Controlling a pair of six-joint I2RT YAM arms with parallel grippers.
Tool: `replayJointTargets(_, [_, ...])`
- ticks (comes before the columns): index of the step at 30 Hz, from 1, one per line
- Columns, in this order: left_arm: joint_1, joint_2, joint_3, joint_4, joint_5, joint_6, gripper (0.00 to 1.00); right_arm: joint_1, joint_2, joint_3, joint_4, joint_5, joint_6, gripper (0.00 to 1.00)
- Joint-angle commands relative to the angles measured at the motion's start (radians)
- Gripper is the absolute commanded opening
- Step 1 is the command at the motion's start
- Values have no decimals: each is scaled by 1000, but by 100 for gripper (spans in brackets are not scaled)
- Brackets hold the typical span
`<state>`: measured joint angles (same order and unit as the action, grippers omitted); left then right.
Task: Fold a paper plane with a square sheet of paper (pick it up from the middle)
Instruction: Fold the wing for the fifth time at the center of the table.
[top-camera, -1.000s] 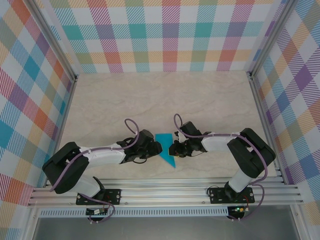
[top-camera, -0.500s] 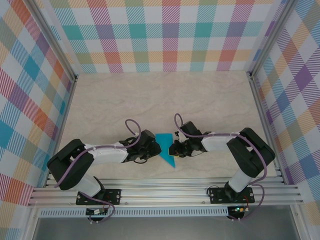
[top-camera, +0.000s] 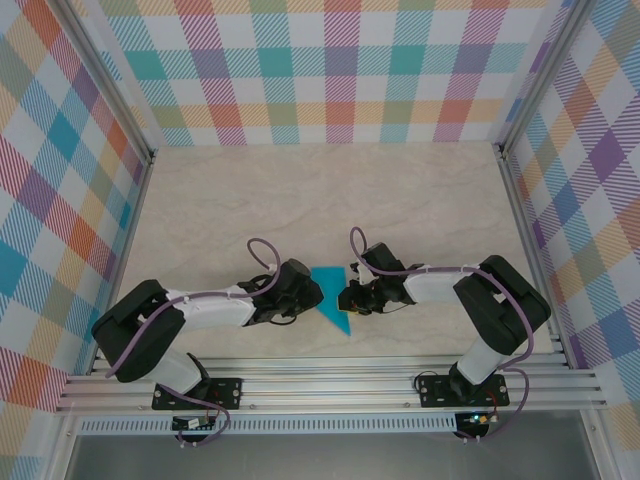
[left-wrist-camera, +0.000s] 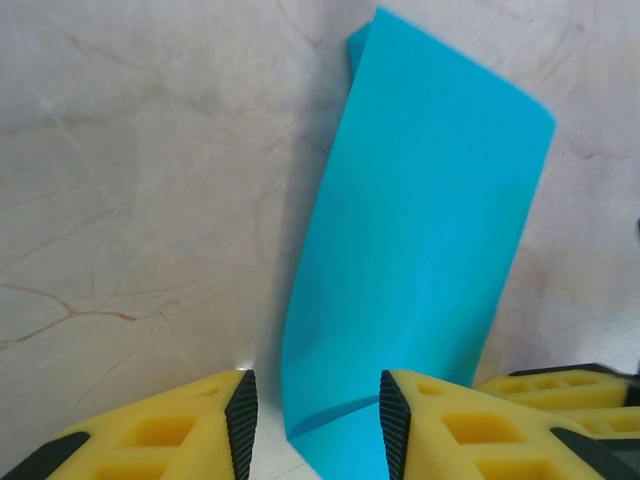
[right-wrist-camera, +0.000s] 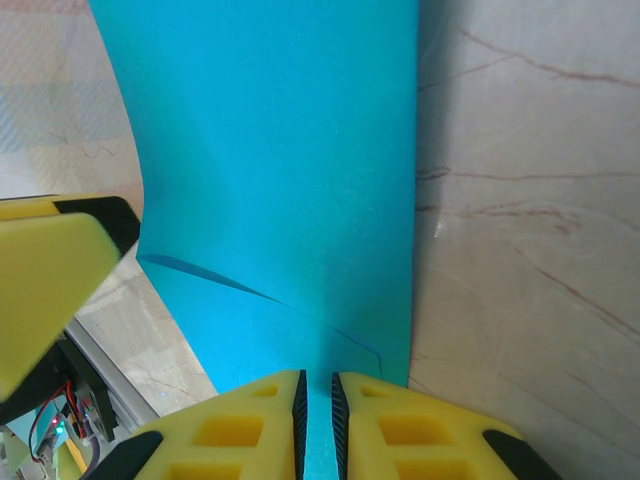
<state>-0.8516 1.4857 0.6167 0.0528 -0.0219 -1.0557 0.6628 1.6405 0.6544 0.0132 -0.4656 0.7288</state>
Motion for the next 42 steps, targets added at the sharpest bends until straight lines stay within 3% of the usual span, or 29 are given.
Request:
replayJointTargets(1, [-12, -45, -6, 6, -38, -9, 40, -12, 38, -31, -13, 36, -5, 18])
replayJointTargets(6, [-12, -23, 12, -52, -55, -22, 40, -17, 51, -22, 1, 35, 4, 18])
replayJointTargets(24, [-31, 61, 46, -5, -5, -29, 40, -20, 43, -54, 25, 51, 32, 18])
replayJointTargets(32, [-36, 72, 61, 17, 36, -4, 35, -20, 39, -68, 46, 50, 43, 18])
replayJointTargets(42, [-44, 48, 61, 2, -11, -7, 34, -23, 38, -69, 46, 48, 40, 18])
